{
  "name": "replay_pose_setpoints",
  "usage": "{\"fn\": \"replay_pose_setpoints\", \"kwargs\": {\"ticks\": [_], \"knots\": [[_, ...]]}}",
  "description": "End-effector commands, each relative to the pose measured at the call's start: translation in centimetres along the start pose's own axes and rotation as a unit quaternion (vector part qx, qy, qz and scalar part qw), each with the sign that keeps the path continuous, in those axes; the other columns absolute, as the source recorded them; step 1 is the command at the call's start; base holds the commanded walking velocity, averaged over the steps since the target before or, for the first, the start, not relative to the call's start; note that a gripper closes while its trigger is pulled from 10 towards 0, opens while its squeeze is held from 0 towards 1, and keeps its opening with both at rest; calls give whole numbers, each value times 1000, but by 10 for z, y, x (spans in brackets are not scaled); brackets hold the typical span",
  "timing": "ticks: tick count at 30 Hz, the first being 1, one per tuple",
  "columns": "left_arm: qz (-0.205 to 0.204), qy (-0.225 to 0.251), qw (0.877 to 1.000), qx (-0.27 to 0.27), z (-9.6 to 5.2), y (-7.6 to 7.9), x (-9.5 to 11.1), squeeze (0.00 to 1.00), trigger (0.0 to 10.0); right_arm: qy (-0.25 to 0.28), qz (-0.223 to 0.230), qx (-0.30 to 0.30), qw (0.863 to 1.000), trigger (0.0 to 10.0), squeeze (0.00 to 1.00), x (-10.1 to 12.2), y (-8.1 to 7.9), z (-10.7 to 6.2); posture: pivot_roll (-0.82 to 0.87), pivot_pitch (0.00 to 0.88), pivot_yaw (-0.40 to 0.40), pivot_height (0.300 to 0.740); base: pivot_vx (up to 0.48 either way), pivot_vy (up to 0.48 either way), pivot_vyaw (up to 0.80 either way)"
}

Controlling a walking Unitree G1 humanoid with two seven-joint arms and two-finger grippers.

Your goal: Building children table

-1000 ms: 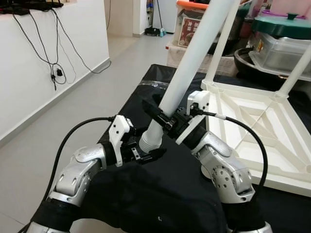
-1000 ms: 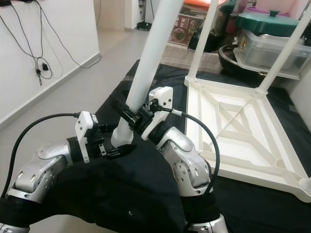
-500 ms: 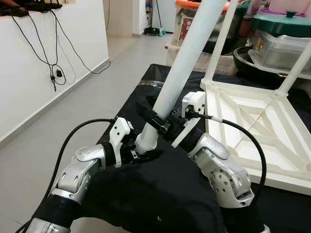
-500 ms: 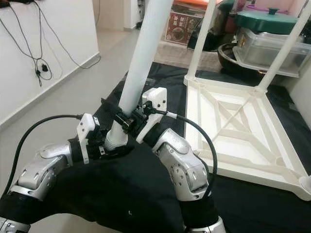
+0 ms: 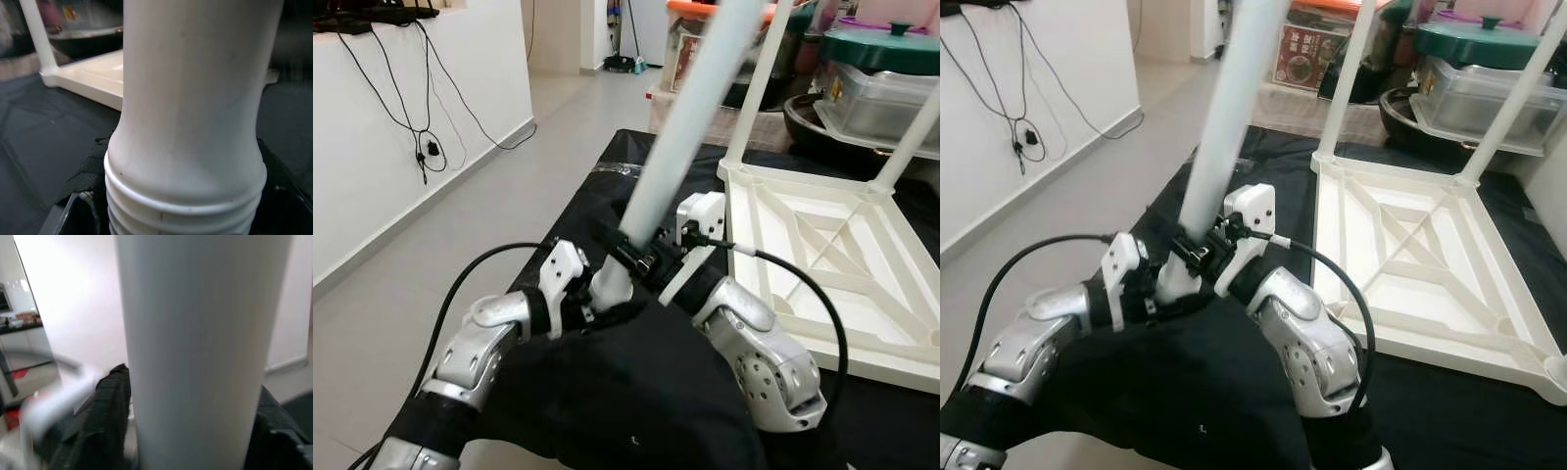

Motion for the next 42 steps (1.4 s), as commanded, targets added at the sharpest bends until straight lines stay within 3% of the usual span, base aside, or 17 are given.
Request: {"fn": "replay_pose_setpoints", "kwargs": {"ticks": [1,2,3,5,14,18,20,21,25,26,32,36,37,38,39,40,42], "knots": [[9,-1,1000,-3,-1,2,-1,0,10000,-14,-5,-21,1000,10000,1000,-4,7,0,96,0,-53,740,0,0,0],[9,-1,1000,-3,-1,2,-1,0,10000,-14,-5,-21,1000,10000,1000,-4,7,0,96,0,-53,740,0,0,0],[10,-8,1000,-2,-2,2,-5,0,10000,-7,-4,-36,999,10000,0,0,12,2,93,0,-52,740,0,0,0],[5,-23,1000,-10,-5,9,-15,0,10000,31,21,-55,998,10000,0,21,21,6,89,0,-50,740,0,0,0],[11,-65,998,-19,-16,15,-37,0,10000,64,35,-55,996,10000,0,47,29,6,94,0,-51,740,0,0,0],[14,-72,997,-18,-18,14,-39,0,10000,62,37,-42,996,10000,0,50,26,7,96,0,-53,740,0,0,0],[17,-74,997,-16,-19,13,-40,0,10000,47,46,-15,998,10000,0,45,18,6,98,0,-56,740,0,0,0],[19,-75,997,-15,-20,13,-40,0,10000,34,52,3,998,9412,0,38,11,4,98,0,-57,740,0,0,0],[20,-75,997,-15,-20,12,-40,0,10000,26,56,14,998,9412,0,34,7,3,98,0,-57,740,0,0,0],[20,-76,997,-15,-20,12,-40,0,10000,21,59,19,998,0,0,32,5,3,98,0,-57,740,0,0,0],[27,-75,997,-20,-19,12,-36,0,10000,8,93,45,995,0,0,20,-13,1,111,0,-54,740,0,0,0],[26,-74,997,-21,-18,12,-37,0,10000,23,93,21,995,0,0,23,-7,4,105,0,-51,740,0,0,0],[24,-71,997,-22,-17,13,-37,353,10000,27,93,16,995,0,0,25,-4,4,104,0,-48,740,0,0,0],[21,-67,997,-20,-16,13,-37,933,10000,31,94,12,995,0,0,26,-2,4,104,0,-48,740,0,0,0],[21,-67,997,-20,-16,13,-37,933,10000,31,94,12,995,0,0,26,-2,4,104,0,-48,740,0,0,0],[16,-64,998,-22,-16,14,-37,1000,10000,34,93,7,995,0,0,28,0,4,104,0,-48,740,0,0,0],[12,-62,998,-17,-18,12,-37,1000,10000,37,91,1,995,0,0,30,3,2,107,0,-44,740,0,0,0]]}}
Point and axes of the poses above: a point about 5 cm out from each wrist's last joint towards the gripper, its own z axis pointing out of the wrist towards the gripper, its own x axis along the axis of the wrist's last joint, y = z × x, the point moved 5 cm from there along z, pointing out of the wrist towards the gripper, and after that the axes turned 4 degrees about -z, right-handed, at the moved point
